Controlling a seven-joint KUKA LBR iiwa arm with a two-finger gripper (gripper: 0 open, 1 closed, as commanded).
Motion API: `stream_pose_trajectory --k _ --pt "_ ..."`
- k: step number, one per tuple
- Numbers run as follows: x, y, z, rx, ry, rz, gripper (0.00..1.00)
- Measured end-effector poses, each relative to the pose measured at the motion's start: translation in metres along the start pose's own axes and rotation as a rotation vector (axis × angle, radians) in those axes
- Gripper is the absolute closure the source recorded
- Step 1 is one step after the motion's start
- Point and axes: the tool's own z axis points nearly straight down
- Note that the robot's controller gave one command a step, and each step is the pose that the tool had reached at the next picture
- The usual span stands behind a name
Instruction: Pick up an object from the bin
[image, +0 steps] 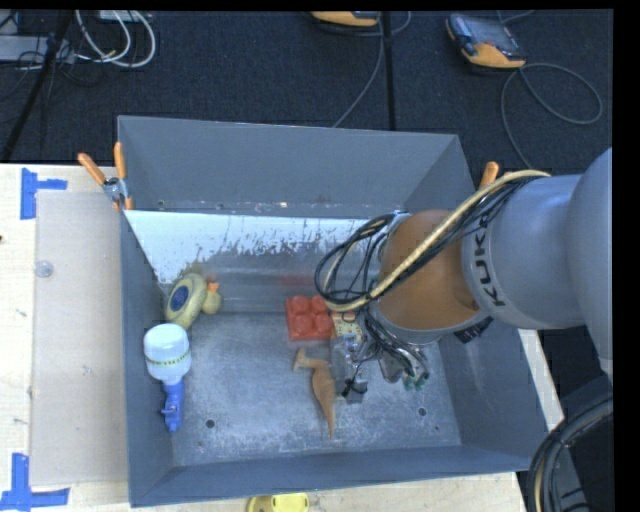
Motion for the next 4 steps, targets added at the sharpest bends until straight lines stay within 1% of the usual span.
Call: stream_pose_trajectory --k 1,2,3,4 --pt "0.0 0.0 0.002 0.001 -0.004 -0.001 0.0" --pt "0.0 0.0 0.002 0.002 -0.003 -0.002 1.0" --pt "0.0 0.0 0.002 0.002 -0.003 -0.002 1.0" --pt "0.01 0.001 -0.042 0.001 0.007 0.011 1.0"
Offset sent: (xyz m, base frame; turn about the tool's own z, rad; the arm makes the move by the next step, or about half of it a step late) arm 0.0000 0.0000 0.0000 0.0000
